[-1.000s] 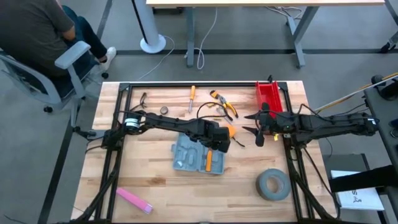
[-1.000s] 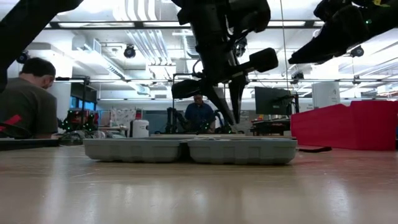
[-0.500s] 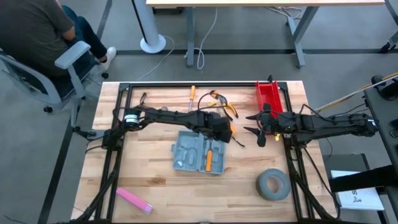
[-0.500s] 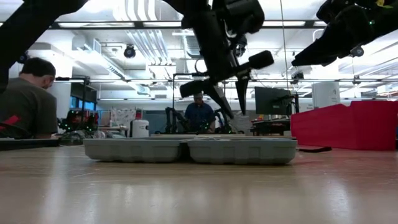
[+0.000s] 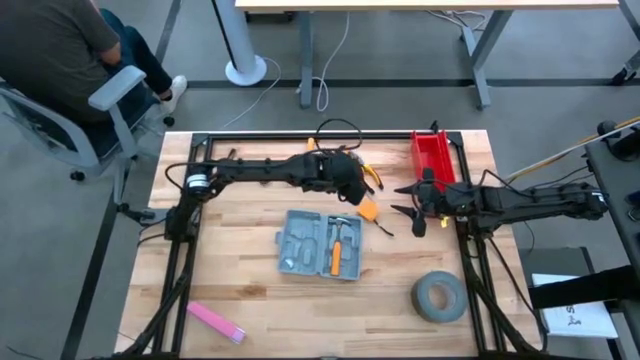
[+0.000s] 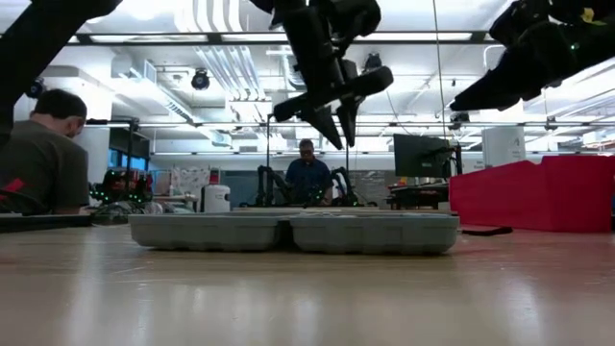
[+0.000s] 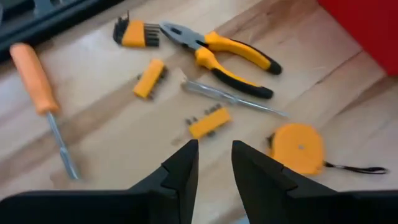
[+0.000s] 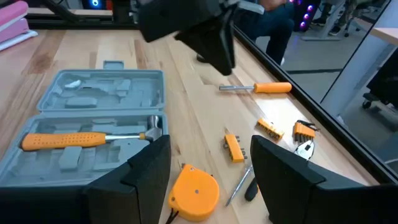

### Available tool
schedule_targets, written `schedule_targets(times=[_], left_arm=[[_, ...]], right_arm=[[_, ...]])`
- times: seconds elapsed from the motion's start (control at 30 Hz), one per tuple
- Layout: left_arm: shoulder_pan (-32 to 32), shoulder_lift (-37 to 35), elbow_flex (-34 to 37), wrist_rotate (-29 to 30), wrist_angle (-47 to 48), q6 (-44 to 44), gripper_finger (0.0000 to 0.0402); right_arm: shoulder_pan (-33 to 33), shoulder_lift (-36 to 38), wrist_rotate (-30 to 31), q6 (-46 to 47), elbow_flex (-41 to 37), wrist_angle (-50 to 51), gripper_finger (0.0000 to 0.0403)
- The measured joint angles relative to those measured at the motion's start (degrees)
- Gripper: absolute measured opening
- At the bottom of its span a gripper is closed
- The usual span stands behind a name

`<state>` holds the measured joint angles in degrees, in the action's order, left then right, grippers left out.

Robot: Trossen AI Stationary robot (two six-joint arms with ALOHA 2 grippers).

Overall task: Prefit tool cases
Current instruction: Put the yellow pliers into the gray pre-fit tool case

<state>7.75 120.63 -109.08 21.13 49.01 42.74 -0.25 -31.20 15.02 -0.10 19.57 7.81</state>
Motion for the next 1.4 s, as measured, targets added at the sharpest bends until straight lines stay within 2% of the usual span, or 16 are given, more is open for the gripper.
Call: schedule_targets(times=[0.17,0.33,0.57,0.7,0.8,1.03,1.23,1.4], left_arm=[[1.6,0.0,0.4,-2.2,-2.6,-7.8,0.0091],[2.5,0.1,0.5,-5.5,-3.2,-9.0,0.0083],[2.7,0.1,0.5,-11.5,-3.4,-1.1,0.0090],[2.2,0.1,0.5,-18.6,-7.0,2.0,0.0101],[1.2,0.1,0.6,-21.6,-10.2,2.8,0.0105],[0.3,0.1,0.7,-21.5,-10.6,2.8,0.0101],[0.6,0.1,0.7,-15.0,-10.5,2.8,0.0109],[3.5,0.1,0.9,-13.5,-6.4,2.8,0.0114]], right_arm=[[0.0,0.0,0.0,-1.5,-0.8,-0.8,0.0199],[0.0,0.0,0.0,-1.4,0.4,-0.9,0.0199],[0.0,0.0,0.0,0.1,1.1,-0.8,0.0199],[0.0,0.0,-0.1,0.1,1.2,-0.9,0.0199],[0.0,0.0,-0.2,1.4,0.8,-0.9,0.0199],[0.0,0.0,-0.2,6.8,-0.2,-0.8,0.0199],[0.1,0.0,-0.2,5.9,-0.4,-0.9,0.0199],[0.1,0.0,0.0,4.5,-0.5,-2.8,0.0199]])
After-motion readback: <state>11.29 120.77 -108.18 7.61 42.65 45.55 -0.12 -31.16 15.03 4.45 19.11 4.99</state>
